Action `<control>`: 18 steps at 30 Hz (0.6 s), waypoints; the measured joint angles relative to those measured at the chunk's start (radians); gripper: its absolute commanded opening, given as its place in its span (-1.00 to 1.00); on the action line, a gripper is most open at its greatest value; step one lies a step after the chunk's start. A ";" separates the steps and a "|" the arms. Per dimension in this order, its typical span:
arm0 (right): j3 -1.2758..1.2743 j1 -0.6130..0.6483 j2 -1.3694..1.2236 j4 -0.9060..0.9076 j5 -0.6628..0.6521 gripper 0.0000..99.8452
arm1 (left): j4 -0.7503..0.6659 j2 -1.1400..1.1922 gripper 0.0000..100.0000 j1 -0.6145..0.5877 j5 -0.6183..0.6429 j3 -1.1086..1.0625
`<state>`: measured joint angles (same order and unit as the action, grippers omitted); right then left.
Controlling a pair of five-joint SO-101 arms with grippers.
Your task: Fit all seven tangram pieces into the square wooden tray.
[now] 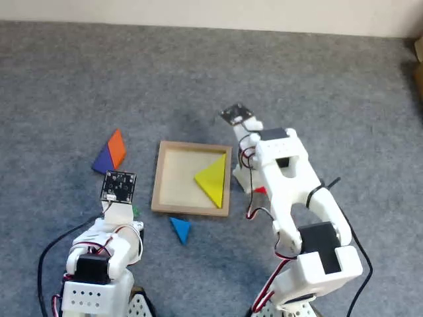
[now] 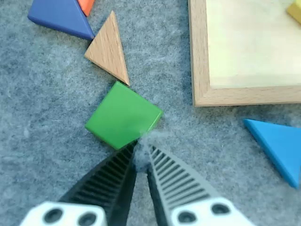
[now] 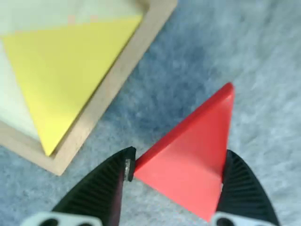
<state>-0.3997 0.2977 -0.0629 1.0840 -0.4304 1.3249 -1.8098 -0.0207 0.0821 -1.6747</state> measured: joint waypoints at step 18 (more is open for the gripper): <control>0.149 0.103 -0.009 -0.012 0.000 -0.57 | 0.000 0.000 -0.99 0.000 0.000 0.000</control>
<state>-0.2509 0.4005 -0.0721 1.0717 -0.4304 1.3249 -1.8098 -0.0207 0.0821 -1.6747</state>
